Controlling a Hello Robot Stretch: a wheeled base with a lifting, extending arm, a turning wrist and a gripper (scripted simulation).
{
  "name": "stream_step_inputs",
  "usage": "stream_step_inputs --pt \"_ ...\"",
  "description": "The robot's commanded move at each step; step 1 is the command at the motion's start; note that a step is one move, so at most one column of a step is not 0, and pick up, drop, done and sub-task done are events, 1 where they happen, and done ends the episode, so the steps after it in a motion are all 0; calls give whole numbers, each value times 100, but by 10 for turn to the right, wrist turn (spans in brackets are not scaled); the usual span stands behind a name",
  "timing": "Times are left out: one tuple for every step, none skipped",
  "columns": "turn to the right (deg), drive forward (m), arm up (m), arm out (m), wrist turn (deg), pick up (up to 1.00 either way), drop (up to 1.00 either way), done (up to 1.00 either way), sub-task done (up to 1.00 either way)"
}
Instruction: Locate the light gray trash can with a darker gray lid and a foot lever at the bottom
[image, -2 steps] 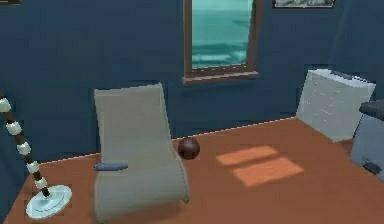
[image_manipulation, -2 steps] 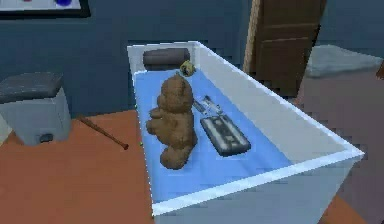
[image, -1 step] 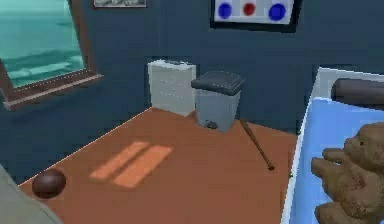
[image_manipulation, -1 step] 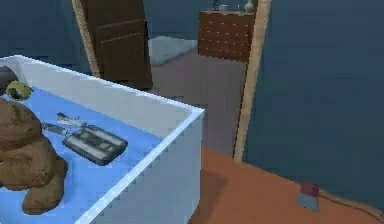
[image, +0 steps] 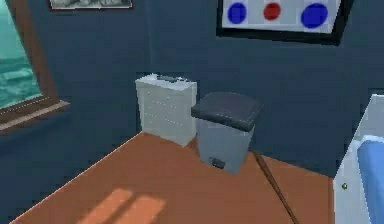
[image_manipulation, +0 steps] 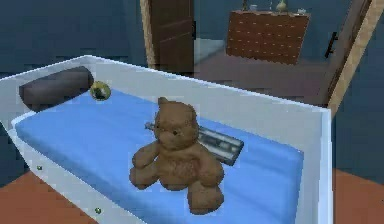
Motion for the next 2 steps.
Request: stream_step_inputs --pt "300 0 0 0 0 0 0 0 0" --pt "0 80 0 0 0 0 0 0 0"
